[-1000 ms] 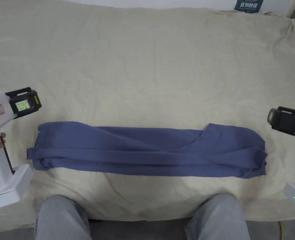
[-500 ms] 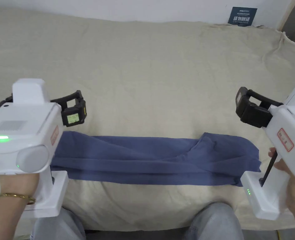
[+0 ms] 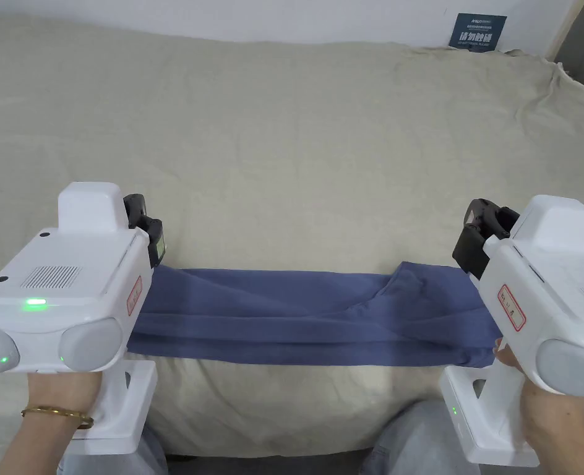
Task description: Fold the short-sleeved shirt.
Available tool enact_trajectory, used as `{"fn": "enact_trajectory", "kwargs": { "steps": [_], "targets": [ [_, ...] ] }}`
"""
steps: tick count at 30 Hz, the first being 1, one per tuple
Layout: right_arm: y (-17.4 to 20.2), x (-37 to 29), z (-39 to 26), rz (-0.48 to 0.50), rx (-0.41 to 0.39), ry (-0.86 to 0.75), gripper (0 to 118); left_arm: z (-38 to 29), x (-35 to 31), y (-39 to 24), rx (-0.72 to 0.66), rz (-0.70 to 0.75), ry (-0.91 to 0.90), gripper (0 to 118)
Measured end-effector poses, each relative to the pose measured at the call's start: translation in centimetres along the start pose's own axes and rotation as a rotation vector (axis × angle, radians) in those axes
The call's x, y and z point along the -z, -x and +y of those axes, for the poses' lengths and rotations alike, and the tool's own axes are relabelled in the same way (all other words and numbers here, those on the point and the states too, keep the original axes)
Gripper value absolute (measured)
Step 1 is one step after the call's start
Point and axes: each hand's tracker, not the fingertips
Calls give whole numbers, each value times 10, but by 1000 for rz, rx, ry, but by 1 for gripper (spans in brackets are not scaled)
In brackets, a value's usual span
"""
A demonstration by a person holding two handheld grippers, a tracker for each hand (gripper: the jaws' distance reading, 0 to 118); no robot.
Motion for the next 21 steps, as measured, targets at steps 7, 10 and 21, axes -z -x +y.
{"fn": "enact_trajectory", "kwargs": {
  "steps": [7, 10, 21],
  "targets": [
    [0, 3, -5, -2, -8, 21, 0, -1, 1, 2, -18, 8, 7, 0],
    [0, 4, -6, 0, -17, 27, 0, 1, 1, 5, -34, 11, 12, 0],
    [3, 3, -5, 9, -23, 34, 0, 0, 6, 20, -75, 8, 58, 0]
  ]
}}
